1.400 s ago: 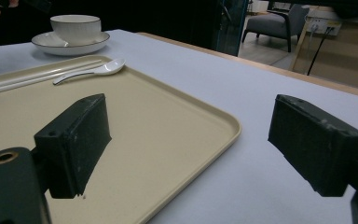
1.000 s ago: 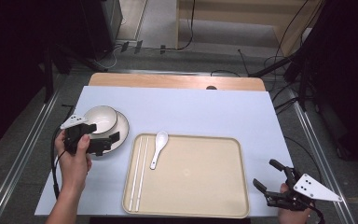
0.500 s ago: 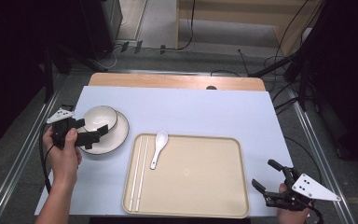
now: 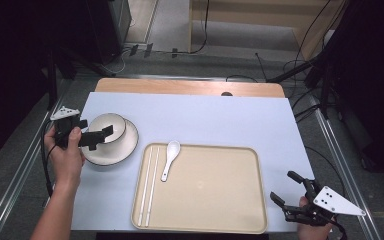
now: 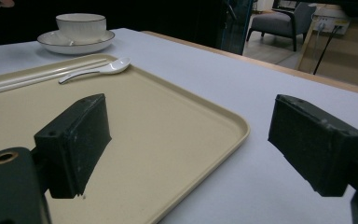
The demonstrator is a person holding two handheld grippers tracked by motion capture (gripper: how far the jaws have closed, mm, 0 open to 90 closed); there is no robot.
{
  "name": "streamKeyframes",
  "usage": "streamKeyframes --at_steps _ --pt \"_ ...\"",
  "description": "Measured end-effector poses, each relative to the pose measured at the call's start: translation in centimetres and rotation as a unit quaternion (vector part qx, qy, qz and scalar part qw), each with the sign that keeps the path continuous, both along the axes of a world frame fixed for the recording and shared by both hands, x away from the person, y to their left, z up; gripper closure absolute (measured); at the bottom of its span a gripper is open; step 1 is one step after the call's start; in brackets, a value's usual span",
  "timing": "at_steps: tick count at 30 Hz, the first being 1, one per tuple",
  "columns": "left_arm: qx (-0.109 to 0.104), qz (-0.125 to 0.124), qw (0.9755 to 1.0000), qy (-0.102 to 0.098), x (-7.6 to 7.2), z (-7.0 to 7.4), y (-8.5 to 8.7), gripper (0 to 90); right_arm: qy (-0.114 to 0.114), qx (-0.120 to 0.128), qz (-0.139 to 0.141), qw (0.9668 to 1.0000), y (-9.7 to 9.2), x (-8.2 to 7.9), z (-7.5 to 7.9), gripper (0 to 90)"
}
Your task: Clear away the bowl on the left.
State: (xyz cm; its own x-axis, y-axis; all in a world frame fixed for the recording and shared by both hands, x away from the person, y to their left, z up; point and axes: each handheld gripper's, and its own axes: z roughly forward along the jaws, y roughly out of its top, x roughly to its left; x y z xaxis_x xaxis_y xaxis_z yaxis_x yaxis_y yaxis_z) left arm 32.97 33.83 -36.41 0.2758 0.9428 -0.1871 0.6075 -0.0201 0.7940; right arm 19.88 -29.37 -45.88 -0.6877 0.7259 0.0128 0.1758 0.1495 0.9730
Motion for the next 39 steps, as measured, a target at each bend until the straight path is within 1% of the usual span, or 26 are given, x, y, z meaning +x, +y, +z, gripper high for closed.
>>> streamKeyframes --at_steps 3,4,7,8,10,12,14,16,17,18,19,21,22,23,25,27,29,30,32,33,35,36,37,39 --pt "0.004 0.004 0.9999 0.01 0.7 -0.3 0.3 0.0 0.0 0.0 0.0 1.0 0.0 0.0 0.0 12.9" --pt "0.01 0.007 0.9998 0.013 1.0 -0.4 0.4 0.0 0.0 0.0 0.0 1.0 0.0 0.0 0.0 12.9" --pt "0.011 0.02 0.9995 0.021 1.7 -0.7 0.9 0.0 0.0 -0.001 0.001 1.0 0.0 0.0 0.0 12.9" --pt "0.009 0.022 0.9994 0.026 2.0 -0.9 1.1 0.0 0.001 -0.001 0.0 1.0 0.1 0.0 0.0 12.9" --pt "0.005 0.026 0.9985 0.049 2.7 -1.5 1.5 0.0 0.001 -0.001 0.0 1.0 0.0 0.0 0.0 12.9" --pt "0.007 0.026 0.9978 0.06 3.1 -2.0 1.5 0.0 0.001 -0.001 0.0 1.0 0.0 0.0 -0.1 12.9" --pt "0.006 0.026 0.9973 0.069 3.6 -2.4 1.4 0.0 0.002 0.0 -0.001 1.0 0.0 0.0 -0.1 12.9" --pt "0.004 0.032 0.9969 0.072 3.8 -2.6 1.5 0.0 0.002 -0.002 0.0 1.0 0.0 0.1 -0.1 12.9" --pt "0.009 0.042 0.9962 0.076 4.0 -2.8 1.5 0.0 0.002 -0.002 0.0 1.0 0.0 0.1 -0.1 12.9" --pt "0.021 0.056 0.995 0.079 4.2 -3.0 1.5 1.9 0.002 -0.003 0.001 1.0 0.0 0.1 -0.1 12.9" --pt "0.022 0.069 0.9936 0.087 4.4 -3.2 1.5 4.0 0.002 -0.003 0.001 1.0 0.0 0.1 -0.1 13.0" --pt "0.015 0.079 0.9915 0.102 4.8 -3.6 1.7 8.1 0.002 -0.002 0.0 1.0 0.0 0.1 -0.1 12.9" --pt "0.021 0.089 0.9899 0.109 4.9 -3.8 1.7 10.7 0.002 -0.002 0.0 1.0 0.0 0.1 -0.1 12.9" --pt "0.025 0.097 0.9884 0.114 5.0 -3.9 1.7 15.3 0.002 -0.002 0.0 1.0 0.0 0.1 -0.1 12.9" --pt "0.021 0.11 0.9865 0.119 5.1 -4.1 1.8 24.5 0.002 -0.001 0.0 1.0 0.0 0.1 -0.1 12.9" --pt "0.02 0.118 0.9844 0.129 5.3 -4.1 2.0 31.2 0.002 -0.002 0.001 1.0 0.0 0.1 -0.1 12.9" --pt "0.015 0.119 0.9827 0.141 5.5 -4.4 2.2 36.6 0.004 -0.002 0.001 1.0 0.0 0.1 -0.1 12.9" --pt "0.014 0.12 0.9823 0.143 5.6 -4.6 2.2 40.6 0.003 -0.003 0.001 1.0 0.1 0.1 -0.1 12.9" --pt "0.014 0.119 0.9811 0.152 5.7 -4.8 2.3 44.1 0.002 -0.002 0.001 1.0 0.1 0.1 -0.1 12.9" --pt "0.003 0.116 0.9807 0.157 5.8 -4.9 2.4 46.1 0.001 -0.002 0.001 1.0 0.1 0.1 -0.1 12.9" --pt "-0.008 0.114 0.9806 0.159 5.9 -4.9 2.6 49.8 0.002 -0.003 0.001 1.0 0.1 0.1 -0.1 12.9" --pt "-0.01 0.112 0.9808 0.159 5.9 -4.9 2.6 53.1 0.002 -0.003 0.001 1.0 0.0 0.1 -0.1 12.9" --pt "-0.011 0.11 0.9809 0.16 5.9 -4.9 2.7 53.5 0.002 -0.003 0.001 1.0 0.0 0.1 -0.1 12.9" --pt "-0.02 0.109 0.9806 0.162 5.9 -5.0 2.9 55.8 0.002 -0.003 0.001 1.0 0.0 0.1 -0.1 12.9"
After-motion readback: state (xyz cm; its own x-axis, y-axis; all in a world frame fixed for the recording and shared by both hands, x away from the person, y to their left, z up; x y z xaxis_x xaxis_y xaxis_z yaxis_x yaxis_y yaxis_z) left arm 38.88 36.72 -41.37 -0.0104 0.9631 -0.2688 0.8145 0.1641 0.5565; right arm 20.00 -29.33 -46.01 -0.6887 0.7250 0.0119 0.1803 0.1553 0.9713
